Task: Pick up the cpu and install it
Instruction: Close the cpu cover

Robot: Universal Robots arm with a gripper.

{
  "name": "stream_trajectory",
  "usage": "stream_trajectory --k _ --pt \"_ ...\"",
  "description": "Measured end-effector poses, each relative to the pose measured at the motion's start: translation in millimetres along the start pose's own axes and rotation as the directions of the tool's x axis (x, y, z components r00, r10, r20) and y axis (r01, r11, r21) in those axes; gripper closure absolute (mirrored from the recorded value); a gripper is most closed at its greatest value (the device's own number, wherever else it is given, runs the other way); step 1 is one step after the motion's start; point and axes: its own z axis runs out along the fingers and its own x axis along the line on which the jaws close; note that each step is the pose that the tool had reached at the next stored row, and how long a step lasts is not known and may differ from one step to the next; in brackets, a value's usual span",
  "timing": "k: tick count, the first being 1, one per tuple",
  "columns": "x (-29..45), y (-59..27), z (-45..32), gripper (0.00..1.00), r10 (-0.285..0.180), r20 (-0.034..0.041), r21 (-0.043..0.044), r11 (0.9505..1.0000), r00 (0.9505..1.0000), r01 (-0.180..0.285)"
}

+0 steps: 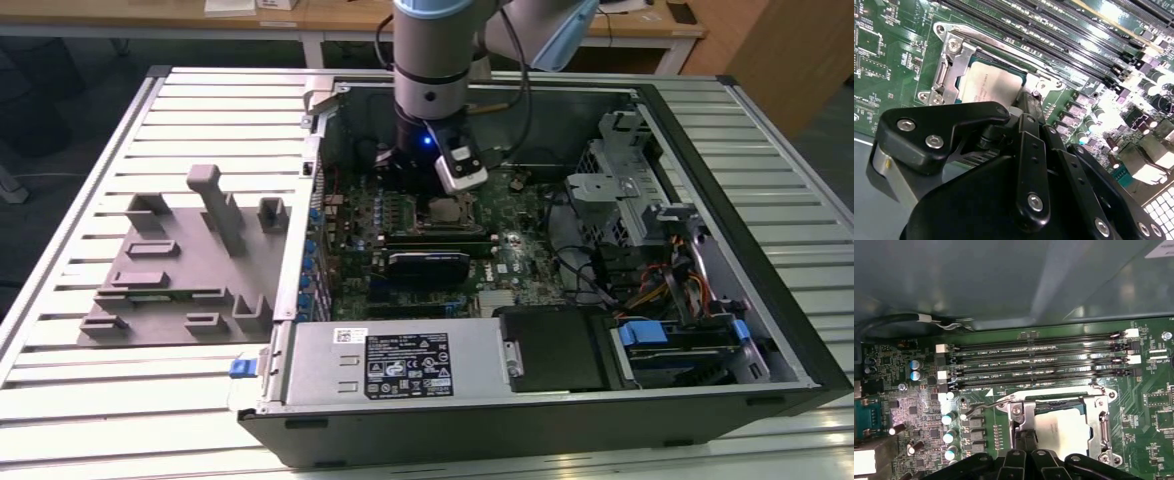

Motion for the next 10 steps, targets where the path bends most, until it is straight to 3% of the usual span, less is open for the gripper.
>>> stream_trajectory --k 10 --pt "-5.9 0.9 -5.6 0.89 0.0 -0.0033 0.0002 1.0 1.0 0.0"
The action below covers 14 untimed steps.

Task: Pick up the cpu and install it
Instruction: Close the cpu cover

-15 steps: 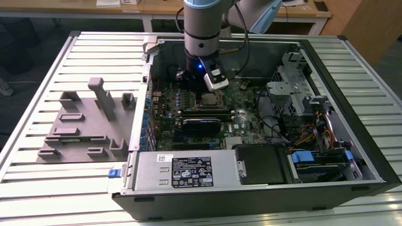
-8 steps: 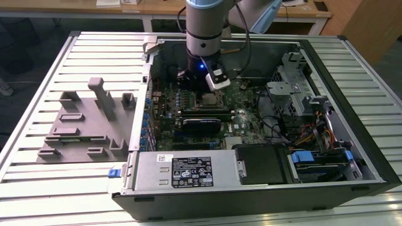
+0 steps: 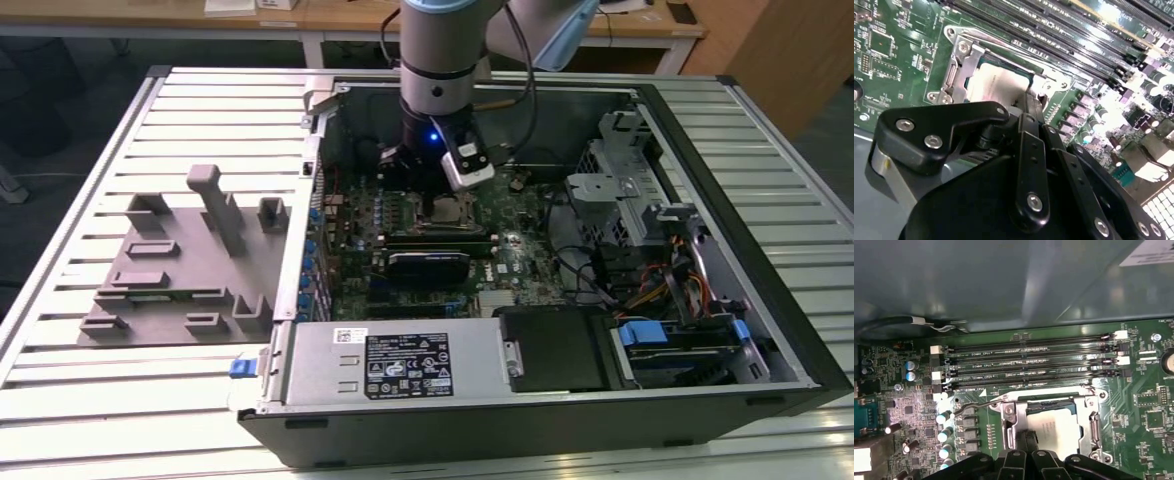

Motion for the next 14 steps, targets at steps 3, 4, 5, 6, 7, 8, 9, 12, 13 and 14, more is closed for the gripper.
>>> stream_trajectory --k 3,4,5,6,7,8,9,12,13,14 --pt "-4.0 0.4 -0.1 0.89 0.0 -0.0016 0.0003 1.0 1.0 0.0" --pt "-4.9 0.5 0.0 0.89 0.0 -0.0016 0.0002 1.0 1.0 0.0" --pt "-5.4 0.5 0.1 0.89 -0.003 -0.0017 0.0002 1.0 1.0 0.003" --pt "-5.7 0.6 0.2 0.89 -0.008 -0.0018 0.0002 1.0 1.0 0.008" --pt "-6.1 0.7 0.4 0.89 -0.014 -0.002 0.0002 0.9999 0.9999 0.014" --pt "-6.9 0.8 0.8 0.89 -0.021 -0.0023 0.0002 0.9998 0.9998 0.021" --pt "-7.8 0.8 1.2 0.89 -0.026 -0.0025 0.0003 0.9997 0.9997 0.026" --pt "-10.5 1.1 2.6 0.89 -0.036 -0.0032 0.0003 0.9994 0.9993 0.036" --pt "-11.2 1.2 3.1 0.89 -0.038 -0.0033 0.0003 0.9993 0.9993 0.038" --pt "-11.7 1.2 3.6 0.89 -0.04 -0.0035 0.0003 0.9992 0.9992 0.04"
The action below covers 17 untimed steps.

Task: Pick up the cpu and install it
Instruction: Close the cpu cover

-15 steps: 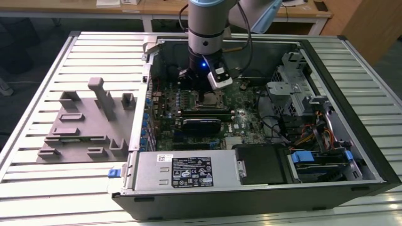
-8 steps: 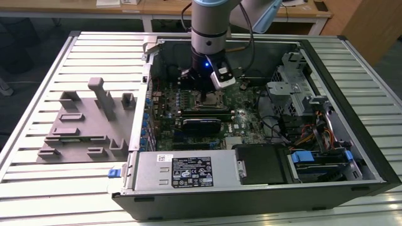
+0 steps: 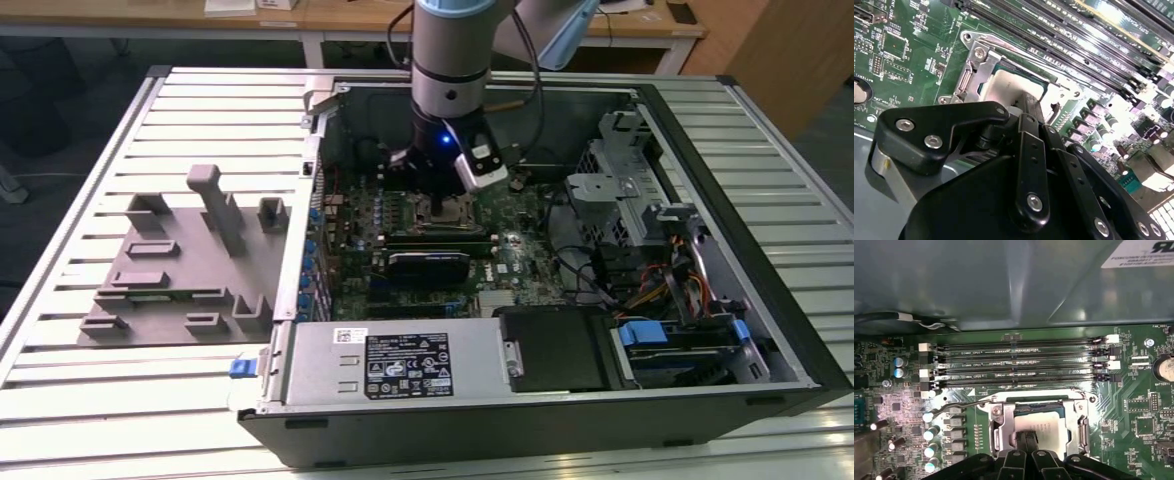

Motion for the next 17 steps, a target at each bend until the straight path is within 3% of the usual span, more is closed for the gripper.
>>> stream_trajectory --k 12,17 --pt "-11.8 0.7 3.4 0.89 -0.009 -0.0034 0.0019 1.0 1.0 0.009" --pt "-12.8 1.1 2.5 0.89 -0.009 -0.0028 0.0007 1.0 1.0 0.009"
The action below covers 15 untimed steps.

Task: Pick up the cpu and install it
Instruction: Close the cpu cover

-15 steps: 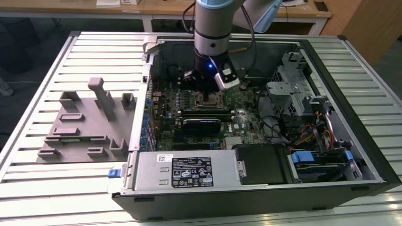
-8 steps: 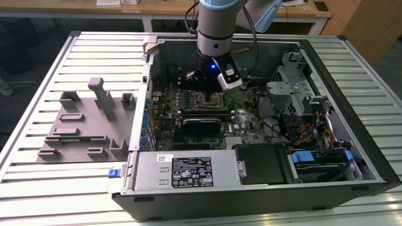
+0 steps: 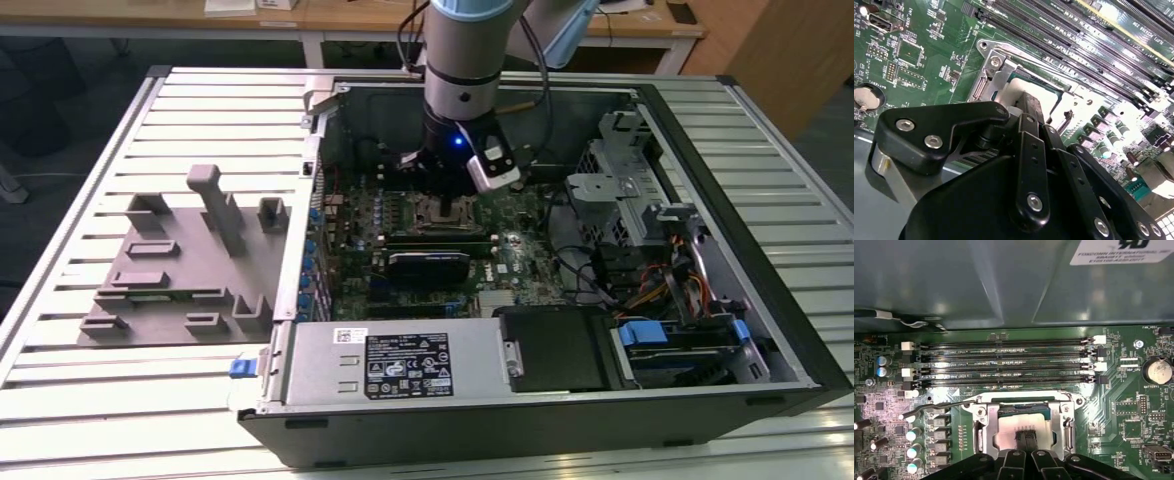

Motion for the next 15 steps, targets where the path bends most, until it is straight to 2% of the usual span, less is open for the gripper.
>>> stream_trajectory --k 6,10,15 --pt "0.1 -0.1 -3.0 0.89 -0.002 -0.0005 0.0008 1.0 1.0 0.002" --pt "0.6 -0.1 -3.2 0.89 -0.026 -0.0013 0.0017 0.9996 0.9996 0.026" --pt "8.2 -0.7 -3.1 0.89 -0.046 -0.0017 0.0022 0.9989 0.9989 0.046"
